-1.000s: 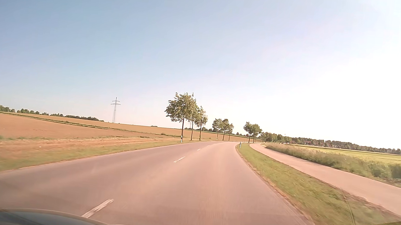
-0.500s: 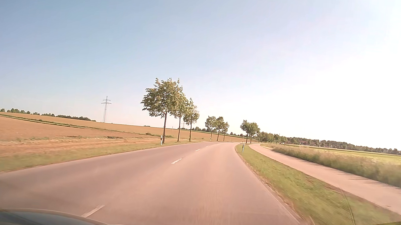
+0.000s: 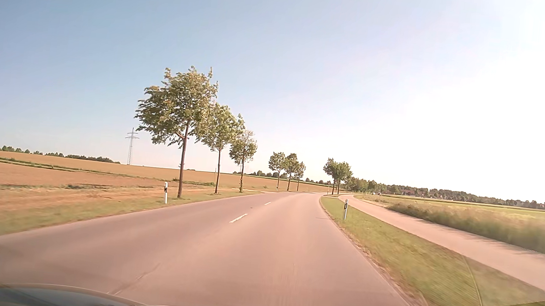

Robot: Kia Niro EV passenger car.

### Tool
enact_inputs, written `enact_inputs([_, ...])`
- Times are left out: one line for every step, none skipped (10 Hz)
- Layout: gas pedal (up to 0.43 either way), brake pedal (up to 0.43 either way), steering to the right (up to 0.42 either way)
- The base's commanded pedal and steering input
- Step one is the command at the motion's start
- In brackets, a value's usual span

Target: Follow the waypoints while adhering to traffic rules and regulations

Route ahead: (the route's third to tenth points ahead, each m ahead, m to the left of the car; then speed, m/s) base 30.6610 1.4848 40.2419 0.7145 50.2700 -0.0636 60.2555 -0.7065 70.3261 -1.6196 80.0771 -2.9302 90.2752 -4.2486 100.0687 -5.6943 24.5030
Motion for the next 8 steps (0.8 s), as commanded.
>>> enact_inputs([0.177, 0.012, 0.011])
enact_inputs([0.177, 0.012, 0.011])
enact_inputs([0.177, 0.012, 0.011])
enact_inputs([0.177, 0.012, 0.011])
enact_inputs([0.177, 0.006, 0.011])
enact_inputs([0.177, 0.012, 0.011])
enact_inputs([0.177, 0.012, 0.011])
enact_inputs([0.177, 0.012, 0.011])
